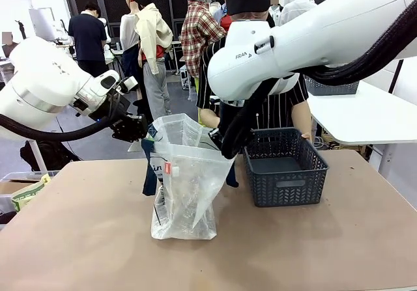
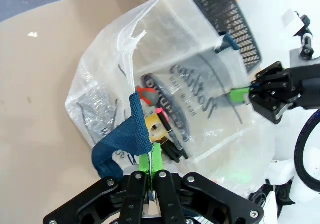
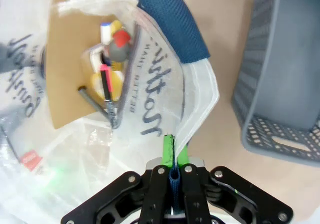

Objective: Transfer purchased items from the store into the shopping bag.
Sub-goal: Move the Reusable shopping bag to the right side of the table.

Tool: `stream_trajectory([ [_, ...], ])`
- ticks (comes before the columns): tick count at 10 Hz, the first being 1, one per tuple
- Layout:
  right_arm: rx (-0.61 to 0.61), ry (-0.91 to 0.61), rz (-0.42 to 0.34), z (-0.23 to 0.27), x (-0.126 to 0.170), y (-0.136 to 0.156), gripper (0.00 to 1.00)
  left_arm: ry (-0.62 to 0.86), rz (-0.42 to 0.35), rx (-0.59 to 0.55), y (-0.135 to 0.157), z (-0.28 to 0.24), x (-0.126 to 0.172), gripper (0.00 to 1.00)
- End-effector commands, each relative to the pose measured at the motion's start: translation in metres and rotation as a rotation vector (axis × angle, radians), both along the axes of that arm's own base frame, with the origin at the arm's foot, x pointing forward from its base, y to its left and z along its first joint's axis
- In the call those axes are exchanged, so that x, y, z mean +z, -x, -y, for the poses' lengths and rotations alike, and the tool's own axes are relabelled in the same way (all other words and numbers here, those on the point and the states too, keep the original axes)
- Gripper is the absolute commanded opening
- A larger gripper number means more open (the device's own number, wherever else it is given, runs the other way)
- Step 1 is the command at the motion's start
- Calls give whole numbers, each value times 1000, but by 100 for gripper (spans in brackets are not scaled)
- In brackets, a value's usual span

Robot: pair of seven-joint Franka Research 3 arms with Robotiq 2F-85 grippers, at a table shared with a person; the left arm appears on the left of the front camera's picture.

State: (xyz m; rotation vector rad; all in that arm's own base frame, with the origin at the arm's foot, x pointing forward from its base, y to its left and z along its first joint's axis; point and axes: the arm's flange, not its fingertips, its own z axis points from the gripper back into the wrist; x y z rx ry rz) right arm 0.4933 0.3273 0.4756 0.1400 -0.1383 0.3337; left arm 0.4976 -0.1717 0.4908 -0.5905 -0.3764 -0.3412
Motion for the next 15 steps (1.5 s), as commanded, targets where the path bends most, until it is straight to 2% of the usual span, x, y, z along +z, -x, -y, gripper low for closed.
stream_trajectory([
  [1,91,-102,17,-18,6,-3,0,178,33,-13,5,-3,-11,0],
  [2,142,-123,22,-25,10,-2,0,215,28,-11,6,-1,-16,0],
  [8,230,-213,-5,-49,14,-14,0,322,-4,-112,6,11,-40,0],
  [9,226,-228,0,-51,13,-17,0,332,-7,-131,6,13,-42,7],
  [10,235,-251,-5,-53,12,-19,0,342,-19,-141,6,14,-44,26],
  [11,244,-266,-3,-54,11,-18,0,362,-15,-133,5,15,-45,30],
  [15,279,-292,8,-61,10,-15,0,430,-23,-170,0,17,-50,30],
])
